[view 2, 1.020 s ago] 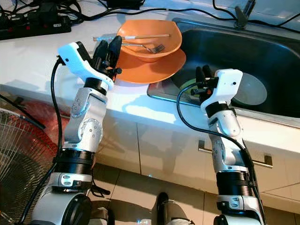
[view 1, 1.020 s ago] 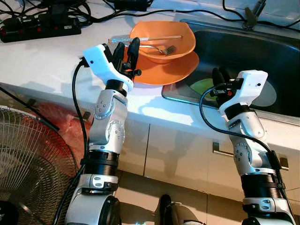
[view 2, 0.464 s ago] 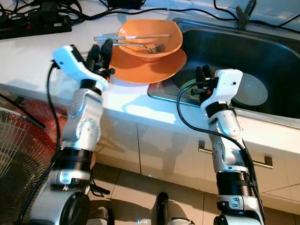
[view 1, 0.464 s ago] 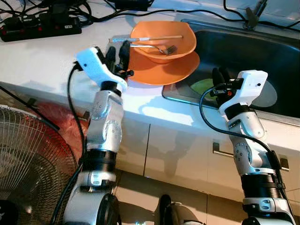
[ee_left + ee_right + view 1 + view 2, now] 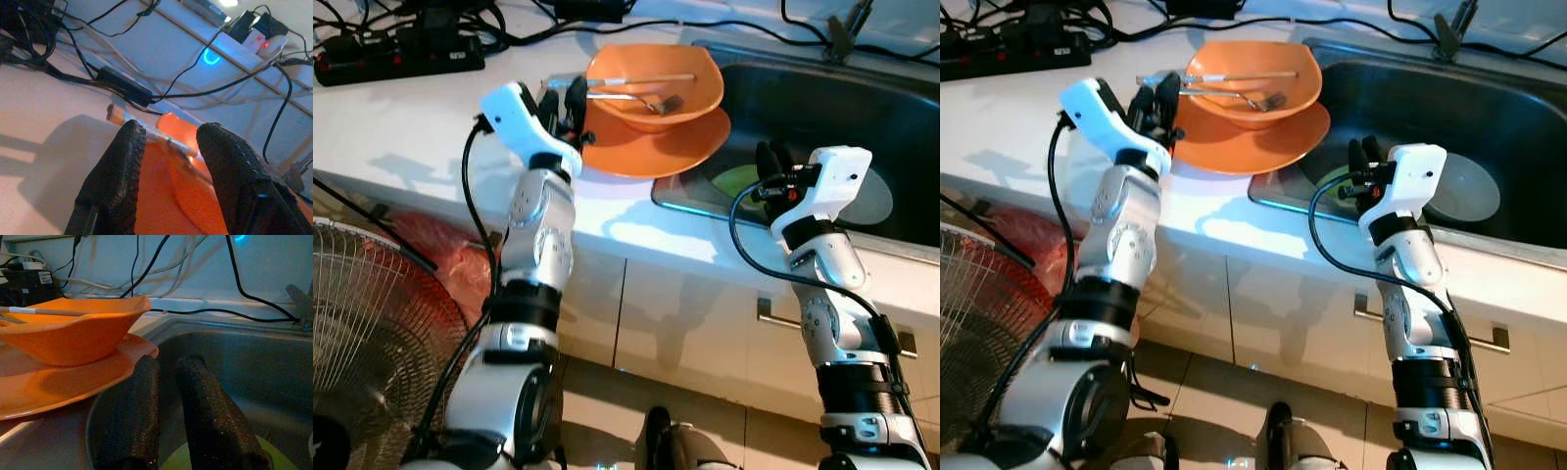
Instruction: Kitchen organization
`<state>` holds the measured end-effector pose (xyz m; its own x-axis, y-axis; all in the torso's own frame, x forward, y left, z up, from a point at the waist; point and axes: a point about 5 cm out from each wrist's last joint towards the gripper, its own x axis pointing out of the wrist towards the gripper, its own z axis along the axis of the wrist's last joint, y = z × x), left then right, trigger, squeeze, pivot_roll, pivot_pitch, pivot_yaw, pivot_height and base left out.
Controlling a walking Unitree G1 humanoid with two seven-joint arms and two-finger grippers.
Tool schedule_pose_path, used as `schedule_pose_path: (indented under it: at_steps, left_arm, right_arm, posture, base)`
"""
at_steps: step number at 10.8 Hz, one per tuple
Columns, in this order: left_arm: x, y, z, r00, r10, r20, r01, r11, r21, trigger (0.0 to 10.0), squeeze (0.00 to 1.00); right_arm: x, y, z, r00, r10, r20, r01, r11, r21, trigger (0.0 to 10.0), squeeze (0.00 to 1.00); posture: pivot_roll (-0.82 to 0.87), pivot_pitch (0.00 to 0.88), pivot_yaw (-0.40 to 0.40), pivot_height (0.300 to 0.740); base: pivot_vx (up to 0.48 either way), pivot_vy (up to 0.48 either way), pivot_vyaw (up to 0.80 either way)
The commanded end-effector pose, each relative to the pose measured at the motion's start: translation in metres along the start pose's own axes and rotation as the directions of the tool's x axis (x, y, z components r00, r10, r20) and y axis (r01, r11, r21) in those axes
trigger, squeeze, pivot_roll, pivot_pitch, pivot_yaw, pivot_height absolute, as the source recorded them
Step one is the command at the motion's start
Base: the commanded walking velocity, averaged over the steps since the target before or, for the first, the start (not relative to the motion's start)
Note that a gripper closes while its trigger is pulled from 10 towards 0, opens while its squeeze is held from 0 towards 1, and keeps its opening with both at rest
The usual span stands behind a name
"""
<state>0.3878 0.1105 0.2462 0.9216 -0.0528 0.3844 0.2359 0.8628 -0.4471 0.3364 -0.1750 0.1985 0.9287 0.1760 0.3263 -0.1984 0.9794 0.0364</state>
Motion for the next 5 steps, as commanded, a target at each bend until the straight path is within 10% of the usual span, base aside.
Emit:
schedule_pose_path:
  at_steps: [1,5]
  left_arm:
    - [0.0024,-0.0021,0.0006,1.000,-0.010,0.003,0.010,1.000,0.000,10.0,0.00]
    - [0.0036,-0.0044,-0.0069,0.999,-0.028,-0.031,0.028,1.000,0.000,10.0,0.00]
  right_arm:
    - [-0.0016,-0.0020,0.0007,1.000,-0.004,0.002,0.004,1.000,-0.004,10.0,0.00]
    - [-0.0018,-0.0020,0.0004,1.000,-0.007,0.001,0.007,1.000,-0.003,10.0,0.00]
  posture:
    - [-0.01,0.177,-0.019,0.740]
    - [-0.02,0.181,-0.018,0.740]
  base:
    - [0.000,0.000,0.00]
    - [0.000,0.000,0.00]
